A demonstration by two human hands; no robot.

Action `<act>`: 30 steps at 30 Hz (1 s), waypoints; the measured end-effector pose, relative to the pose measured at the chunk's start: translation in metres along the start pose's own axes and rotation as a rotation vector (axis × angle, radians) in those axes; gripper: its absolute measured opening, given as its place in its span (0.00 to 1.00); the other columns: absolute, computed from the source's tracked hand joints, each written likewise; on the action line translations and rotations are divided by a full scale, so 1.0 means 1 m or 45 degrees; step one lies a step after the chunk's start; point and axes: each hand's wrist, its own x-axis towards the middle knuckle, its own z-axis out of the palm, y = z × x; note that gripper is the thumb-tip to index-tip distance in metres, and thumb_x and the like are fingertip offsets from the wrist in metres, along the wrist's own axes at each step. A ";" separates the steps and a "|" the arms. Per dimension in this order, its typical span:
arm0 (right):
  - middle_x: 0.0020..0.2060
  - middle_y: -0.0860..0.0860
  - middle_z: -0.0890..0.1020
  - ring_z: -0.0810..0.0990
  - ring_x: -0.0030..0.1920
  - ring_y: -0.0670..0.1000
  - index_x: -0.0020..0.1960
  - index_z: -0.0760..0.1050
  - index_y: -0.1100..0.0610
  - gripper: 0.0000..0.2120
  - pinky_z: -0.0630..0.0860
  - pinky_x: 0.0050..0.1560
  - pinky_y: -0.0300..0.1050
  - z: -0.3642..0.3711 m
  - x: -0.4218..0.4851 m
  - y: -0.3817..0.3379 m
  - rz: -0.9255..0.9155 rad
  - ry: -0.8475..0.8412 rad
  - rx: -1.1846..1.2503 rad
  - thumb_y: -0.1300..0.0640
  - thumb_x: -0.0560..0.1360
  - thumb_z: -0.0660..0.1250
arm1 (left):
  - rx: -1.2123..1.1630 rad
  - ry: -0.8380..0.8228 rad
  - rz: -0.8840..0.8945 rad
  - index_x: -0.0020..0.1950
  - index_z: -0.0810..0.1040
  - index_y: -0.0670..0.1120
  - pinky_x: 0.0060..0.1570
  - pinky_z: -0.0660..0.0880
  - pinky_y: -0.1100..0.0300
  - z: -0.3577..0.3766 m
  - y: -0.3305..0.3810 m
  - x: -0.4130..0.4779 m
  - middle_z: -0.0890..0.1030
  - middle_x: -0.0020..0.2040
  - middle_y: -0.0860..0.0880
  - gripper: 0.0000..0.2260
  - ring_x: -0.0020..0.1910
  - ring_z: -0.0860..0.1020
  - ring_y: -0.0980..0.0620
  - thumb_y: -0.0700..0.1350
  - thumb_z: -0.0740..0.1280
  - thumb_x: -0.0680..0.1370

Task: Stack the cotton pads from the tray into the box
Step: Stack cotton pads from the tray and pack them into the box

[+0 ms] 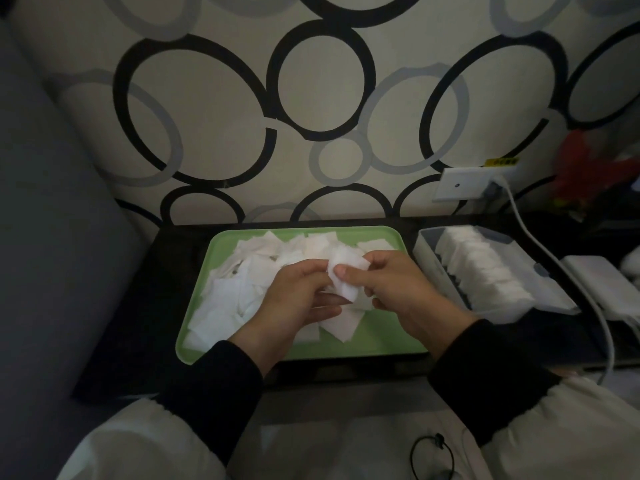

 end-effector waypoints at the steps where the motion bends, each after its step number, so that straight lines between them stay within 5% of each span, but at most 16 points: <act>1: 0.34 0.49 0.78 0.74 0.32 0.44 0.44 0.80 0.61 0.14 0.69 0.30 0.35 0.000 0.000 0.001 -0.015 0.020 -0.021 0.52 0.69 0.78 | -0.030 0.015 -0.019 0.55 0.82 0.45 0.42 0.81 0.56 0.000 0.001 0.000 0.86 0.47 0.42 0.09 0.44 0.86 0.46 0.41 0.62 0.81; 6: 0.38 0.49 0.75 0.73 0.37 0.46 0.50 0.74 0.58 0.23 0.70 0.38 0.40 0.001 0.003 0.009 -0.142 0.091 -0.189 0.49 0.65 0.81 | 0.020 0.039 -0.046 0.52 0.83 0.47 0.44 0.80 0.54 -0.002 0.000 0.002 0.87 0.46 0.47 0.13 0.47 0.85 0.47 0.55 0.67 0.79; 13: 0.46 0.48 0.78 0.76 0.41 0.46 0.54 0.76 0.49 0.25 0.75 0.44 0.44 -0.021 0.008 0.014 -0.270 -0.067 -0.685 0.42 0.63 0.80 | 0.063 0.214 -0.002 0.52 0.83 0.47 0.39 0.79 0.61 -0.002 -0.006 0.014 0.85 0.51 0.45 0.06 0.48 0.84 0.48 0.48 0.71 0.78; 18: 0.53 0.48 0.79 0.79 0.49 0.48 0.51 0.80 0.51 0.04 0.73 0.53 0.40 -0.051 0.046 0.019 -0.388 0.220 -0.943 0.57 0.77 0.69 | -0.067 0.361 0.073 0.56 0.80 0.44 0.35 0.80 0.62 -0.006 0.004 0.025 0.83 0.51 0.44 0.09 0.38 0.83 0.52 0.45 0.71 0.79; 24: 0.68 0.49 0.75 0.70 0.68 0.53 0.55 0.84 0.52 0.12 0.63 0.70 0.48 -0.056 0.077 0.023 -0.419 0.094 -1.332 0.60 0.79 0.62 | -0.090 0.343 0.086 0.53 0.80 0.46 0.36 0.81 0.60 0.002 0.004 0.030 0.83 0.47 0.46 0.04 0.33 0.83 0.56 0.45 0.70 0.79; 30: 0.66 0.48 0.79 0.74 0.66 0.52 0.62 0.81 0.51 0.16 0.66 0.71 0.49 -0.051 0.078 0.028 -0.451 0.041 -1.363 0.60 0.80 0.60 | -0.073 0.374 0.082 0.51 0.80 0.47 0.36 0.81 0.60 0.002 0.004 0.035 0.82 0.51 0.44 0.03 0.41 0.82 0.50 0.45 0.70 0.79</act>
